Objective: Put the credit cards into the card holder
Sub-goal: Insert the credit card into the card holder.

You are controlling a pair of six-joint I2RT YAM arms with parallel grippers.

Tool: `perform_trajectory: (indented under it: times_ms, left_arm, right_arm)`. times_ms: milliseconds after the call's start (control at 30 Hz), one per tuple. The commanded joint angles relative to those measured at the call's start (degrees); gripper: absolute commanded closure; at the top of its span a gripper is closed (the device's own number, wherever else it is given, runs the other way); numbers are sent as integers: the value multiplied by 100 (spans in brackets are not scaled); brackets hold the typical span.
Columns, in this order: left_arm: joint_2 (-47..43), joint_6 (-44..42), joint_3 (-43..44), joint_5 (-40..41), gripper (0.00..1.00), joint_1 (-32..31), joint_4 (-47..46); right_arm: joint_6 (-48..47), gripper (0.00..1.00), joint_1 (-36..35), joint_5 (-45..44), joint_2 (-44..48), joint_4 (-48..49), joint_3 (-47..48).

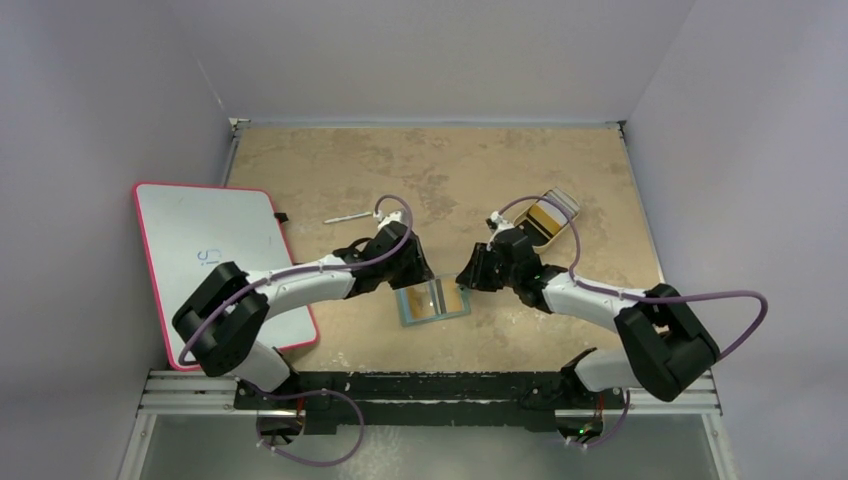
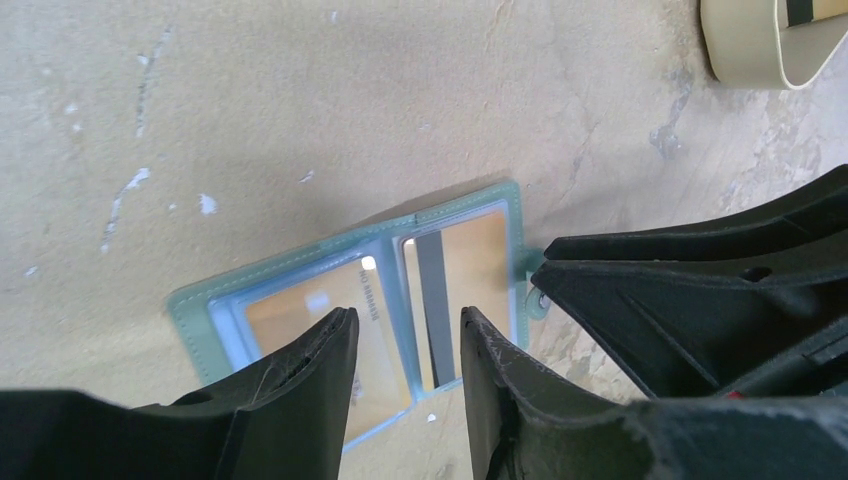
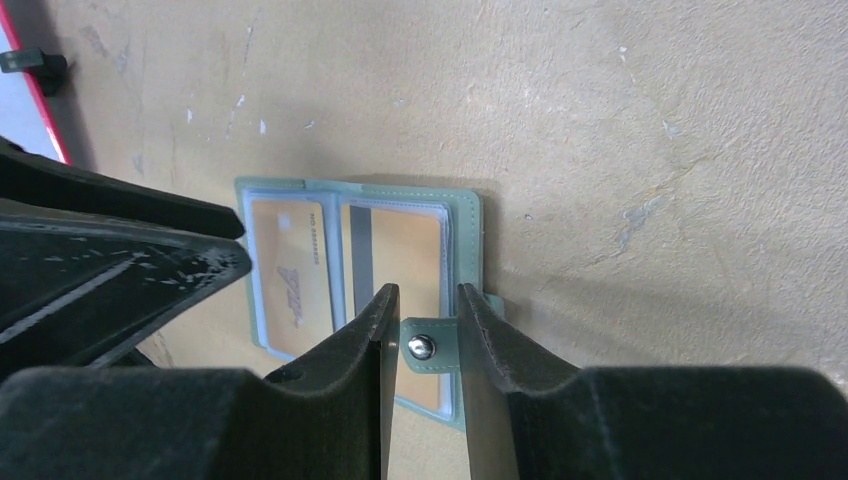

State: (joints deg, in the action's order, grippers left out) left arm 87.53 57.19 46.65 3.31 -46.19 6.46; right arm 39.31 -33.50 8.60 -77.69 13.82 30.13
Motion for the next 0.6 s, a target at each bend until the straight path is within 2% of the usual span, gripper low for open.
perform_trajectory:
  times_ms: [0, 200, 567]
  left_arm:
    - [-415, -191, -64, 320, 58, 6, 328]
    - [-659, -107, -458, 357, 56, 10, 313]
    - [-623, -182, -659, 383, 54, 5, 60]
  right_arm:
    - [-90, 71, -50, 174, -55, 38, -52]
    - [37, 75, -235, 205, -259, 161, -185]
    - [297, 77, -500, 63, -264, 287, -350]
